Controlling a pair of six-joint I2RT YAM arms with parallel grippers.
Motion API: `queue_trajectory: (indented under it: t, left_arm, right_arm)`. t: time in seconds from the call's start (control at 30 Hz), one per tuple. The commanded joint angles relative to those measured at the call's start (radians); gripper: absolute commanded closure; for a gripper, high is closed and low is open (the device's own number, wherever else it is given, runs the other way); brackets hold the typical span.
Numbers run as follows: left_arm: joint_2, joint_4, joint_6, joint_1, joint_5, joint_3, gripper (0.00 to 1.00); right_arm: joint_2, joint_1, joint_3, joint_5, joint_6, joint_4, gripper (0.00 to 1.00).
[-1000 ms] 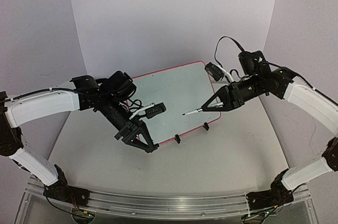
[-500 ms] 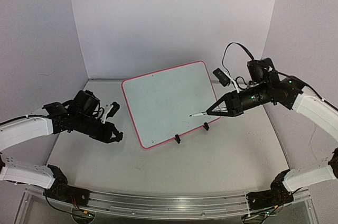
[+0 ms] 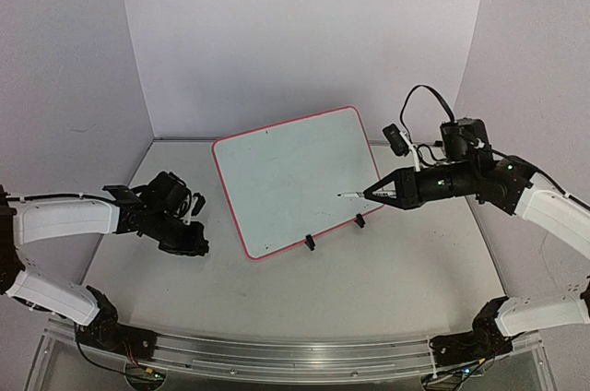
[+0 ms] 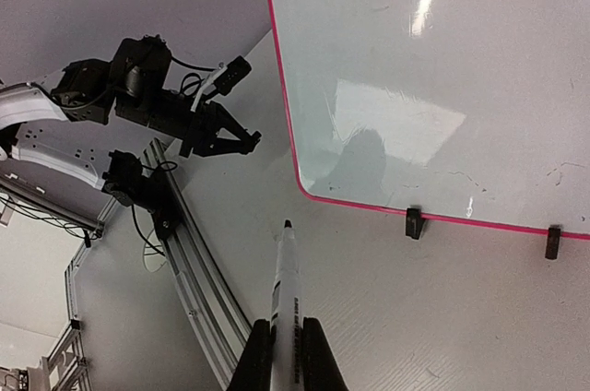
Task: Write a sentence on the whiteboard
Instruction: Place the pen cap at the center of the board.
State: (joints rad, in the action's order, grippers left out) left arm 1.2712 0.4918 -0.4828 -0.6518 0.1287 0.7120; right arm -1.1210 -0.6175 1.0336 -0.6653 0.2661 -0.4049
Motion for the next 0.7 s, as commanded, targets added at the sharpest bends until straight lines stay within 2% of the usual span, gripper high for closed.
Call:
queue_trajectory:
  t: [0.0, 0.23, 0.67]
  left_arm:
    - [0.055, -0.051, 0.006, 0.008, -0.002, 0.012, 0.98]
    - [0.093, -0.092, -0.015, 0.012, 0.012, -0.01, 0.87]
    - [0.072, -0.082, -0.017, 0.023, -0.011, -0.024, 0.48]
  right_arm:
    - [0.009, -0.026, -0.031, 0.054, 0.017, 0.074, 1.0]
    - [-0.005, -0.048, -0.03, 0.084, 0.004, 0.078, 1.0]
    - [-0.005, -0.066, -0.039, 0.12, 0.004, 0.08, 1.0]
